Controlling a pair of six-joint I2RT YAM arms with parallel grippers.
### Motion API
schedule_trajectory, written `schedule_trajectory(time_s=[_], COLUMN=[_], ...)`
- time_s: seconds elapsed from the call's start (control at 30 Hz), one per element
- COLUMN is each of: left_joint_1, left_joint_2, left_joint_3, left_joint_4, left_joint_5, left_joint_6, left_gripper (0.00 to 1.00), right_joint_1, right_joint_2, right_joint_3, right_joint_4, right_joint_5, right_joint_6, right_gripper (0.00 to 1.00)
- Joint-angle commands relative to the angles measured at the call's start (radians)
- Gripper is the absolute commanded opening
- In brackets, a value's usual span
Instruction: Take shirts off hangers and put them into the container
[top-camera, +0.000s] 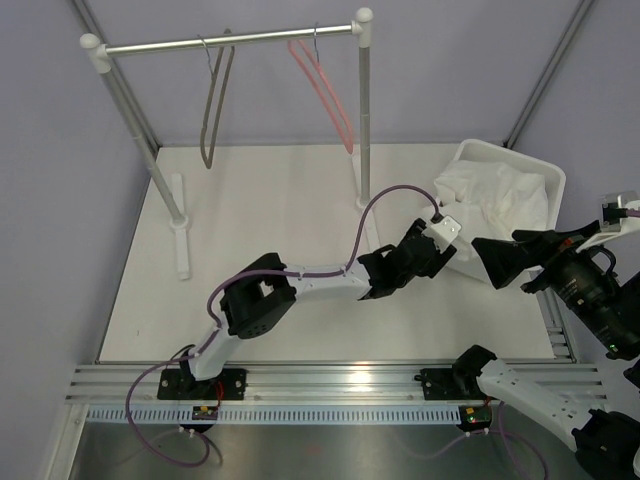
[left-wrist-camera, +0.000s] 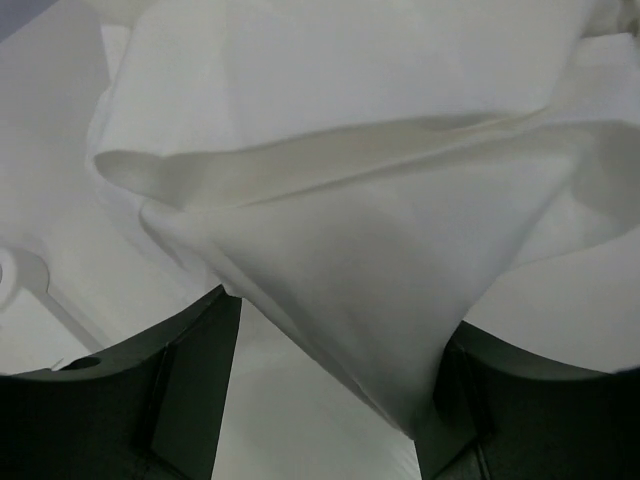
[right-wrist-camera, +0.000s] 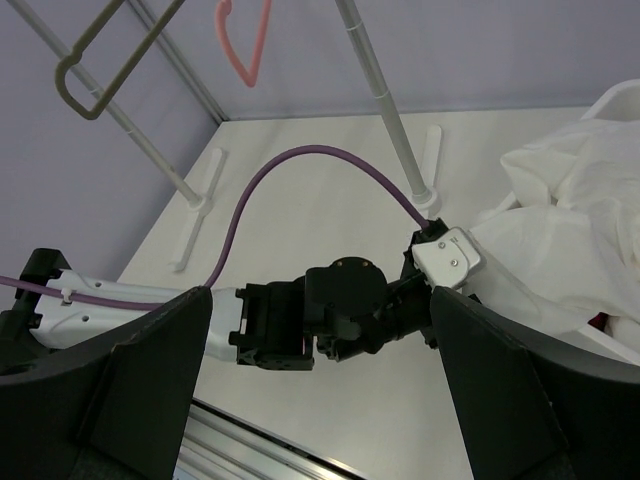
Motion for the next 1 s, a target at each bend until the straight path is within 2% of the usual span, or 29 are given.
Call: schedule_trajectory(time_s=[0.0,0.07,0.13,0.2,0.23,0.3,0.4,0.5,0.63,0.7,0.73,0.77,0.8,0.83,0.87,0.9,0.93,0.97], left_joint_1=[0.017,0.017,0.017,0.017,0.017,0.017,0.015,0.015,0.009,0.029,0.043,0.058,0.078,0.087,0.095,0.104,0.107,0.109], left_joint_2=[-0.048,-0.071,-0.097,-0.114,-0.128,-0.142,-0.195,-0.276,-0.367,-0.357,-0.334,-0.302,-0.262,-0.169,-0.113,-0.053,0.055,0.091], left_joint_3=[-0.011,-0.046,-0.08,-0.098,-0.1,-0.097,-0.09,-0.133,-0.16,-0.06,0.004,0.178,0.271,0.372,0.484,0.705,0.803,0.874], left_joint_4=[-0.005,-0.002,-0.007,-0.004,-0.007,-0.013,-0.024,0.033,0.151,0.124,0.077,-0.048,-0.107,-0.236,-0.307,-0.364,-0.413,-0.448], left_joint_5=[-0.071,-0.085,-0.115,-0.14,-0.161,-0.187,-0.244,-0.266,-0.209,-0.149,-0.009,0.063,0.132,0.277,0.341,0.462,0.516,0.549], left_joint_6=[-0.031,-0.026,-0.019,-0.004,0.004,0.032,0.088,0.151,0.277,0.306,0.297,0.282,0.259,0.248,0.21,0.195,0.178,0.134], left_gripper=[0.64,0.64,0.55,0.36,0.15,0.0,0.0,0.0,0.0,0.0,0.0,0.0,0.0,0.0,0.0,0.0,0.0,0.0], right_joint_1=[-0.001,-0.001,-0.001,-0.001,-0.001,-0.001,-0.001,-0.001,0.0,-0.001,-0.001,-0.001,-0.001,-0.001,-0.001,-0.001,-0.001,-0.001], right_joint_2=[0.003,0.002,-0.001,-0.008,-0.009,-0.011,-0.008,-0.006,-0.003,0.0,-0.001,0.0,0.0,0.0,0.002,0.002,0.002,0.002], right_joint_3=[0.01,0.009,0.004,0.0,-0.008,-0.013,-0.011,0.006,0.021,0.039,0.044,0.049,0.055,0.056,0.061,0.069,0.073,0.076], right_joint_4=[0.0,0.012,0.023,0.029,0.031,0.029,0.023,0.014,0.014,0.012,0.018,0.025,0.038,0.043,0.048,0.061,0.071,0.081], right_joint_5=[-0.012,-0.023,-0.032,-0.041,-0.043,-0.043,-0.045,-0.038,-0.034,-0.012,-0.008,-0.005,0.006,0.032,0.052,0.076,0.119,0.144], right_joint_6=[0.002,-0.001,-0.001,-0.001,-0.001,0.002,0.002,-0.003,-0.003,0.008,0.01,0.014,0.016,0.016,0.014,0.011,0.007,-0.007], right_gripper=[0.99,0.99,0.99,0.99,1.0,0.99,1.0,0.99,0.99,0.99,0.99,0.99,0.99,0.99,0.99,0.99,0.99,1.0])
